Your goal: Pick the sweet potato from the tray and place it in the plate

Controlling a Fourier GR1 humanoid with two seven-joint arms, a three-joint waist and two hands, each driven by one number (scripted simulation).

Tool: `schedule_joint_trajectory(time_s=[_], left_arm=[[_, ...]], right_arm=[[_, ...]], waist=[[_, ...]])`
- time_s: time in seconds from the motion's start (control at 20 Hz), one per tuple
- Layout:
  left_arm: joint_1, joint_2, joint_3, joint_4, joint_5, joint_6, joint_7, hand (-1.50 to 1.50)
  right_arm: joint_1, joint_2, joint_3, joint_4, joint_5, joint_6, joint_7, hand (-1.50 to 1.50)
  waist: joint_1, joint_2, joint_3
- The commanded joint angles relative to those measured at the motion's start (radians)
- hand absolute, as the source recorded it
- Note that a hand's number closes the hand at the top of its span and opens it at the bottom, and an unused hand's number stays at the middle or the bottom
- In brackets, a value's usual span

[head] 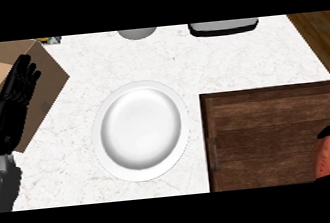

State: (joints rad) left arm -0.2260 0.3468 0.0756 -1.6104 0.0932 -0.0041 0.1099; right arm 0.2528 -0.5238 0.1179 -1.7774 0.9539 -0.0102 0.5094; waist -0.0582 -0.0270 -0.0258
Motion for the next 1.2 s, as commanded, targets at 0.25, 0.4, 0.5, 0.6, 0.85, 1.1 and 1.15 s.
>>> schedule_joint_trajectory(time_s=[0.25, 0.4, 0.5, 0.6, 0.85, 1.1, 1.15], left_arm=[[-0.020, -0.031, -0.025, 0.022, -0.022, 0.005, -0.008, 0.00], [-0.039, -0.005, -0.006, 0.020, 0.013, -0.042, -0.018, 0.00], [-0.021, 0.000, 0.004, 0.010, 0.026, -0.056, -0.017, 0.00], [-0.045, -0.036, -0.035, -0.023, -0.008, -0.008, 0.033, 0.00], [-0.038, -0.035, -0.029, 0.009, -0.015, -0.029, 0.001, 0.00], [-0.054, -0.038, -0.030, -0.047, -0.016, -0.029, 0.058, 0.00], [-0.085, -0.035, -0.011, 0.013, -0.020, -0.032, 0.023, 0.00]], right_arm=[[0.320, 0.117, 0.188, -0.518, 0.178, -0.121, 0.100, 1.50], [0.266, 0.156, 0.285, -0.605, 0.205, -0.134, 0.084, 1.50], [0.237, 0.195, 0.361, -0.620, 0.228, -0.134, 0.088, 1.50], [0.197, 0.244, 0.451, -0.679, 0.282, -0.093, 0.140, 1.50], [-0.001, 0.373, 0.593, -0.638, 0.391, 0.030, 0.238, 1.50], [-0.254, 0.518, 0.659, -0.488, 0.401, 0.151, 0.379, 1.50], [-0.303, 0.519, 0.633, -0.393, 0.362, 0.078, 0.371, 1.50]], waist=[[0.015, 0.019, 0.024], [0.035, 0.022, 0.024], [0.051, 0.023, 0.025], [0.054, 0.024, 0.025], [0.066, 0.027, 0.024], [0.068, 0.028, 0.025], [0.066, 0.029, 0.025]])
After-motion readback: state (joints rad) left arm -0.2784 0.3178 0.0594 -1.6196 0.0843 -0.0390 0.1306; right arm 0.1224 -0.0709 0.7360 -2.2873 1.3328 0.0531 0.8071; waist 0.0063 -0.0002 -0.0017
